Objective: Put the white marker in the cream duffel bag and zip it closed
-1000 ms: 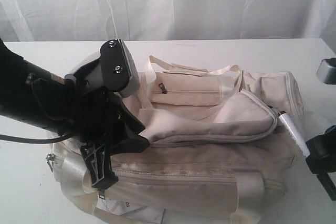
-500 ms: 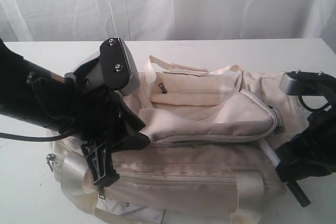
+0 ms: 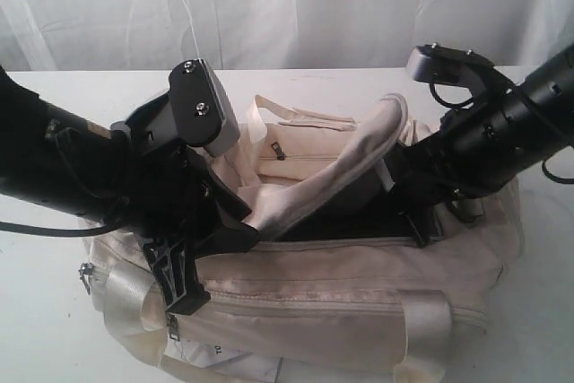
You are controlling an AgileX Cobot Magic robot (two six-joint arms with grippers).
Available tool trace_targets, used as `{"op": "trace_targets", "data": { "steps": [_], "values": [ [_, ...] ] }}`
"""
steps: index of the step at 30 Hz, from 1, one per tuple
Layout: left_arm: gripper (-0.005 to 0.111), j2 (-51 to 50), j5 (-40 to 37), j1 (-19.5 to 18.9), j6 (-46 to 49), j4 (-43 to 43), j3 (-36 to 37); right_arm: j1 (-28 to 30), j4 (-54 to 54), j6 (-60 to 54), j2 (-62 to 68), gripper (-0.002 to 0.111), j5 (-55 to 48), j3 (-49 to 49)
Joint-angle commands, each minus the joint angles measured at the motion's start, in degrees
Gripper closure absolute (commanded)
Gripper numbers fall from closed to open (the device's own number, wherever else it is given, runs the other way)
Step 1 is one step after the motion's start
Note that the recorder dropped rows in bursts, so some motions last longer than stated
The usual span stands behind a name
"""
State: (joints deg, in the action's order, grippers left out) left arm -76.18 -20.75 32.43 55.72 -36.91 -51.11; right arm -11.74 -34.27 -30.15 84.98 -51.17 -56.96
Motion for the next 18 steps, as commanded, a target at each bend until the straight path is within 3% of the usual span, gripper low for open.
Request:
{"op": "trace_targets", "data": {
  "steps": [1, 7, 18],
  "values": [
    [0.071, 0.21, -0.35, 0.25, -0.49, -1.67, -0.32, -1.74, -0.82, -0.84, 4.26, 0.107, 1.16, -3.88],
    [0.071, 0.21, -0.35, 0.25, -0.49, -1.67, -0.32, -4.27, -0.72, -1.71, 7.67, 0.106, 0.65, -5.27],
    [0.071, 0.21, -0.27, 0.25, -0.26, -1.64, -0.32, -4.95, -0.25, -3.52, 6.22, 0.071, -5.92, -5.27]
  ]
}}
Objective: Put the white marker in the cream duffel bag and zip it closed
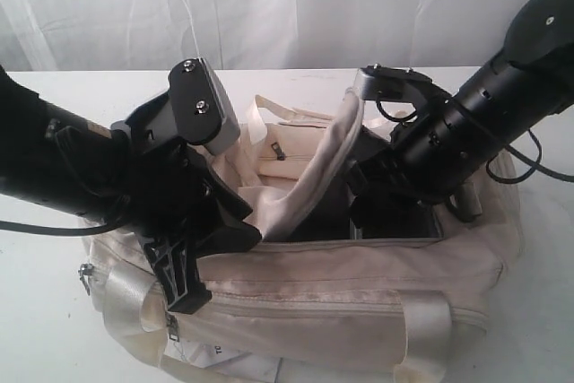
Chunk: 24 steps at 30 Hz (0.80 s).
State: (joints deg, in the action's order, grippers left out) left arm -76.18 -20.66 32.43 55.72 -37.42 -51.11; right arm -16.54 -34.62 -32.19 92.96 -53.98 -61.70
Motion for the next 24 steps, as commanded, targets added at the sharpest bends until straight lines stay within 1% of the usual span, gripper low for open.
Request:
{"op": "trace_targets", "data": {
  "steps": [1, 4, 17, 20, 24],
  "values": [
    [0.071, 0.21, -0.36, 0.25, -0.26, -1.14, -0.32, -0.15, 0.34, -1.64, -2.34, 0.069, -3.11, -0.54],
    [0.071, 0.21, -0.36, 0.25, -0.26, -1.14, -0.32, -0.15, 1.24, -1.64, -5.49, 0.065, -2.89, -0.54],
    [0.071, 0.21, -0.36, 0.25, 0.83, -1.14, -0.32, -0.15, 3.70, 1.54, -22.49, 0.065, -11.16, -0.54],
    [0.071, 0.21, 0.88, 0.25, 1.52, -1.14, -0.32, -0.15, 3.70, 1.95, -24.82, 0.065, -12.44, -0.54],
    [0.071, 1.38, 5.91, 0.25, 1.68, -0.65, -0.32, -0.15, 3.70, 2.42, -26.19, 0.065, -12.23, -0.54]
  ]
}}
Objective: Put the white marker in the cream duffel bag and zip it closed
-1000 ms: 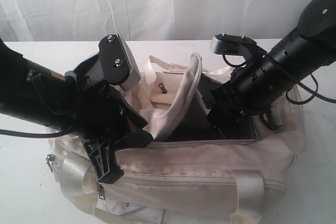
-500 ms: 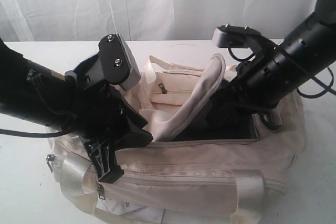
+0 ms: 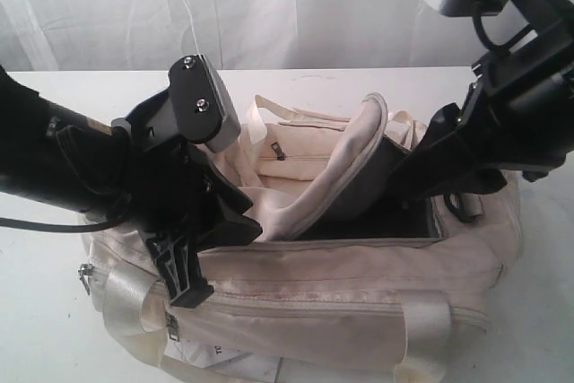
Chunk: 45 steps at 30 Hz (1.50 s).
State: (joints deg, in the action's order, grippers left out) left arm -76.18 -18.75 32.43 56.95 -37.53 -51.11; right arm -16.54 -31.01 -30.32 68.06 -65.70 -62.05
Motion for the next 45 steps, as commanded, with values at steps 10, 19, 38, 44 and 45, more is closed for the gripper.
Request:
{"op": "trace_targets", "data": {
  "steps": [10, 19, 38, 44, 45],
  "values": [
    [0.063, 9.32, 17.90, -1.86, 0.45, 5.92, -0.32, -0.15, -0.91, -0.87, -1.15, 0.065, 1.79, -0.18],
    [0.056, 8.74, 20.89, -11.35, 0.45, 5.92, -0.32, -0.57, -10.58, -9.39, -0.94, 0.065, 2.86, -0.18],
    [0.048, 0.53, 20.74, -12.37, -2.93, 6.49, -0.32, -6.39, -9.90, -11.40, 4.82, 0.065, 8.08, -0.18],
    [0.048, -0.43, 17.36, -12.37, -2.78, 6.96, -0.32, -6.39, -9.90, -11.40, 4.82, 0.065, 8.08, -0.18],
    [0.048, -0.69, 17.01, -12.37, -2.78, 6.96, -0.32, -6.39, -9.90, -11.40, 4.82, 0.065, 8.08, -0.18]
  ]
}}
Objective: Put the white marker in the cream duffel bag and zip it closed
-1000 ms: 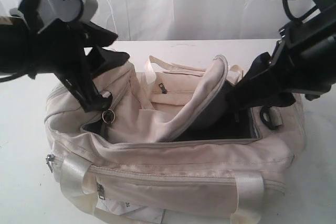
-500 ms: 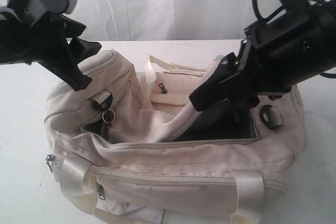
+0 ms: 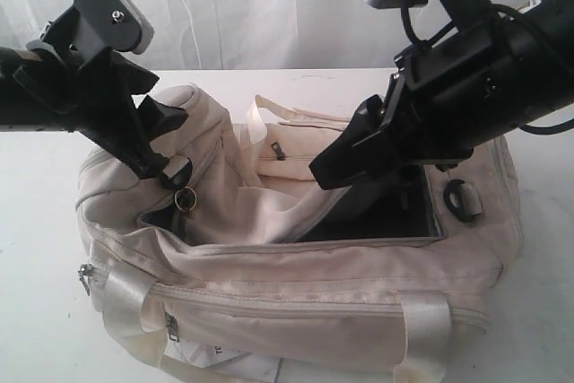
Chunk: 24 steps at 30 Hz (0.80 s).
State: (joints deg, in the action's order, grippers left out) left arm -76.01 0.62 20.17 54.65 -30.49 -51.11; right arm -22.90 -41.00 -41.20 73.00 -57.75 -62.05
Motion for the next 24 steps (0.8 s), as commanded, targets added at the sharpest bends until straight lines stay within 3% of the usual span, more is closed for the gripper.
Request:
{"op": "trace_targets", "data": {
  "steps": [1, 10, 14, 16, 18, 24],
  "values": [
    [0.048, -1.31, -2.29, -0.12, -0.48, -0.07, -0.32, -0.03, 0.09, -0.52, -0.12, 0.065, 0.13, -0.18],
    [0.048, -3.84, 0.30, -0.50, 0.63, 4.65, -0.32, -0.03, 0.09, -0.53, -0.12, 0.065, 0.25, -0.18],
    [0.048, -4.62, -1.41, -4.62, -0.18, 4.51, -0.32, -0.03, -0.16, -0.53, -0.12, 0.065, 0.25, -0.18],
    [0.048, -4.49, -2.62, -6.73, -8.78, 4.20, -0.52, -0.03, -0.15, -0.53, -0.12, 0.065, 0.69, -0.18],
    [0.048, -4.39, -9.65, -7.49, -15.14, 4.20, -2.75, -0.03, -0.15, -0.53, -0.12, 0.065, 1.15, -0.18],
    [0.052, -2.58, -24.69, -7.49, -18.92, 4.20, -10.71, -0.03, -0.28, -0.53, -0.12, 0.065, 1.54, -0.18]
  ]
}}
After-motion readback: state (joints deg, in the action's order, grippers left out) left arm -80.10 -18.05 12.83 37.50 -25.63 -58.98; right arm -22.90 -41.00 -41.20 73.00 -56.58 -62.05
